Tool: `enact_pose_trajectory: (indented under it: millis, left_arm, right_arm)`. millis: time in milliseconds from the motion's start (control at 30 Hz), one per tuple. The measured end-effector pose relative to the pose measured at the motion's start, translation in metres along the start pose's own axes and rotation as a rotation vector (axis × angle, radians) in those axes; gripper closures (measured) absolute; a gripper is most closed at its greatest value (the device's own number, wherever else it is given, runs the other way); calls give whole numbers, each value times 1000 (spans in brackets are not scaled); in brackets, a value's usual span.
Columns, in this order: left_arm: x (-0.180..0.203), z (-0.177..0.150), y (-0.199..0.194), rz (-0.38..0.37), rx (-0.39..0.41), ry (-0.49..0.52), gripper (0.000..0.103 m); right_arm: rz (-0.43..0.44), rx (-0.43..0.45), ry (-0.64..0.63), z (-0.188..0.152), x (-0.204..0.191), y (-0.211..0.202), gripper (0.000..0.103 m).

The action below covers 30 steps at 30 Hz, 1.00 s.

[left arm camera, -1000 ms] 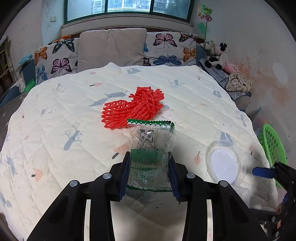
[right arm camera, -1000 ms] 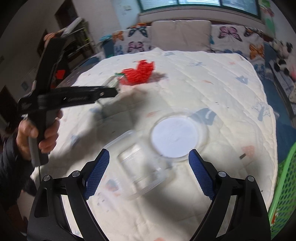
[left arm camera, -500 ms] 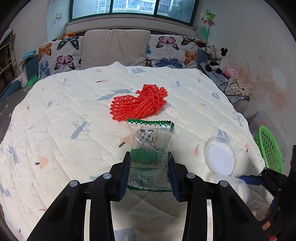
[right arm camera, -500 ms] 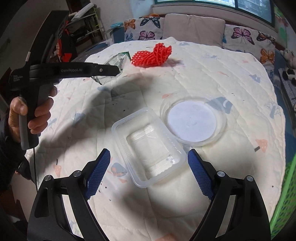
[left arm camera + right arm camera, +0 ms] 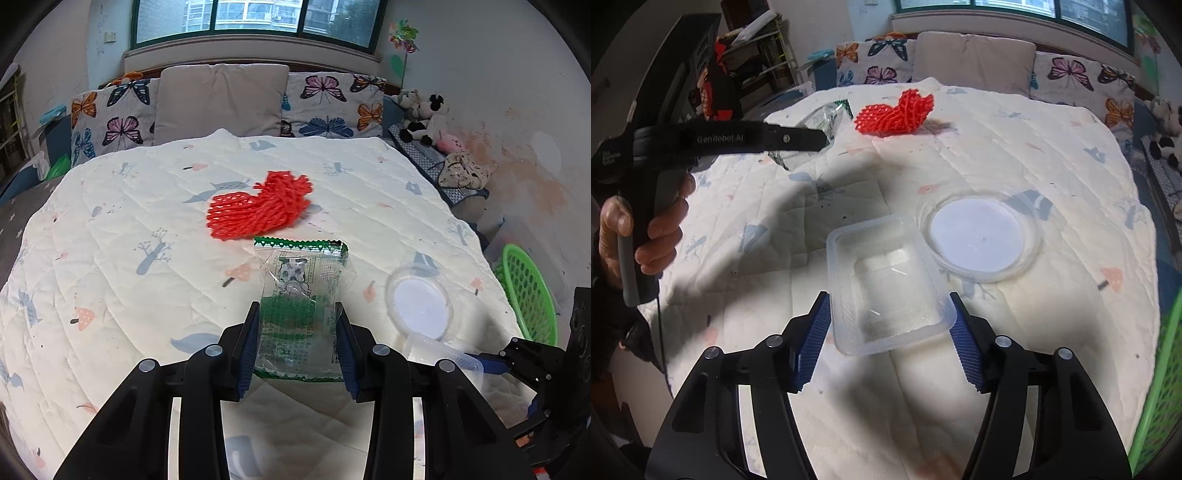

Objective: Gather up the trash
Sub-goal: 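Carry the packet and tray over the green basket and open both tools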

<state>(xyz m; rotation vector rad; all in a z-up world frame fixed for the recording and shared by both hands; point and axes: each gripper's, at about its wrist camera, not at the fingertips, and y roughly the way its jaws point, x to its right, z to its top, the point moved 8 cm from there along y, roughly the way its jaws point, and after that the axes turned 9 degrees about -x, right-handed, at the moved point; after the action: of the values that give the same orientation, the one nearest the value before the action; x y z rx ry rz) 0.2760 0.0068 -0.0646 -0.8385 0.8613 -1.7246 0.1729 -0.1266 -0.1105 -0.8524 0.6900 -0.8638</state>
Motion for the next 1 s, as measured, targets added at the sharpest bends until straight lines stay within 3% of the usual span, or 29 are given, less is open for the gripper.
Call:
enact_pose_trajectory:
  millis: [500, 1000]
  left_arm:
    - [77, -9, -13, -75, 8, 110, 66]
    - [198, -18, -1, -195, -28, 244, 66]
  right_arm:
    - [-65, 82, 139, -41, 39, -67, 42]
    - [-230, 165, 384, -110, 140, -147, 42]
